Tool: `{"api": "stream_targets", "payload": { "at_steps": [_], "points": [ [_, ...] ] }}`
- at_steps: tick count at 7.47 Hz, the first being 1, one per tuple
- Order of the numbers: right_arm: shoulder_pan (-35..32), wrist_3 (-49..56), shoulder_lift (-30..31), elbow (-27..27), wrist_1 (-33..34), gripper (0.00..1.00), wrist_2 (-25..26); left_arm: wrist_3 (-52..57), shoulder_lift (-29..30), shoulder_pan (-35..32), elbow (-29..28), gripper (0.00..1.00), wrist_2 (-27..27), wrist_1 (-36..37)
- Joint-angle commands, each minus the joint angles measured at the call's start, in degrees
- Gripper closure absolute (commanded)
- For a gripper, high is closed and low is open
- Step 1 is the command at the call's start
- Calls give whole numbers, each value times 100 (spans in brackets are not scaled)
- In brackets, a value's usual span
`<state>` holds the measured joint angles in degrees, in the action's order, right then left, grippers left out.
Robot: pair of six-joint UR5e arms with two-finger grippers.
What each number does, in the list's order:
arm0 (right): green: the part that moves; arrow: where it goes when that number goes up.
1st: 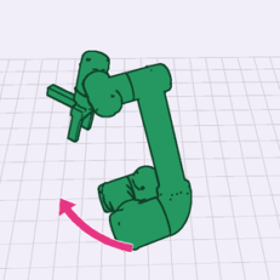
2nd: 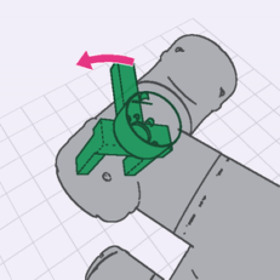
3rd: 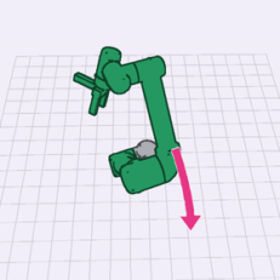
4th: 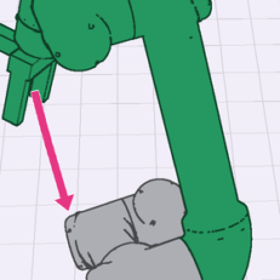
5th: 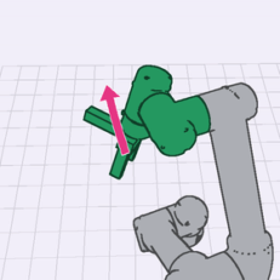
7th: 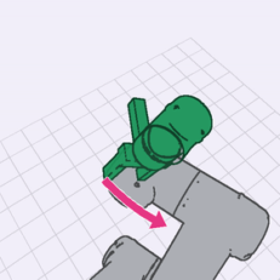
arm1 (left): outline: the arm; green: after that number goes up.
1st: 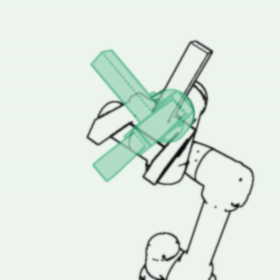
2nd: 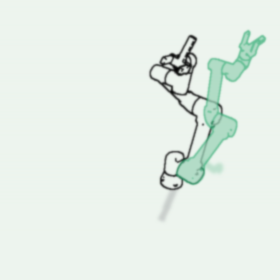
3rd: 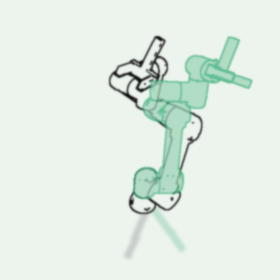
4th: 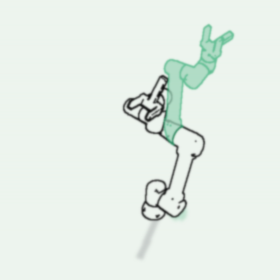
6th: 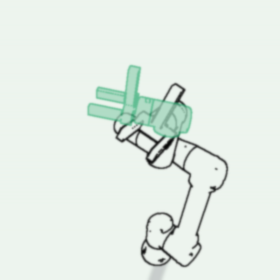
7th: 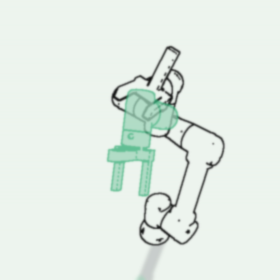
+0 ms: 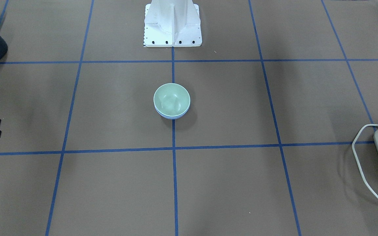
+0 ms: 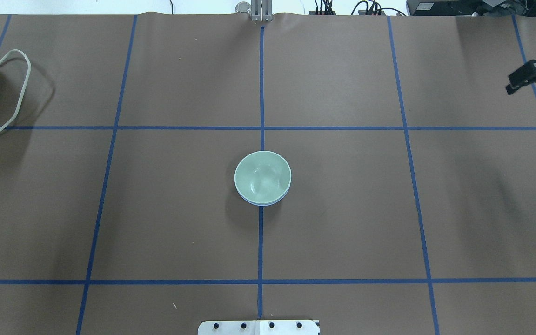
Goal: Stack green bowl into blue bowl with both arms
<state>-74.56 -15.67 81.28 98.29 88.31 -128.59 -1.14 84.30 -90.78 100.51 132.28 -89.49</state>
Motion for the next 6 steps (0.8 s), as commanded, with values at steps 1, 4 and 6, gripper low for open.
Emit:
{"api": "stream_targets", "payload": {
  "at_steps": [1,4,6],
  "points": [
    [-296,336,1306,269,-94,0,165,0,-2,8,4,2,0,2],
    [-602,477,1644,226,-77,0,369,0,-2,8,-31,2,-9,2],
    [-761,477,1715,235,-86,0,317,0,-2,8,-40,2,-9,2]
  ]
}}
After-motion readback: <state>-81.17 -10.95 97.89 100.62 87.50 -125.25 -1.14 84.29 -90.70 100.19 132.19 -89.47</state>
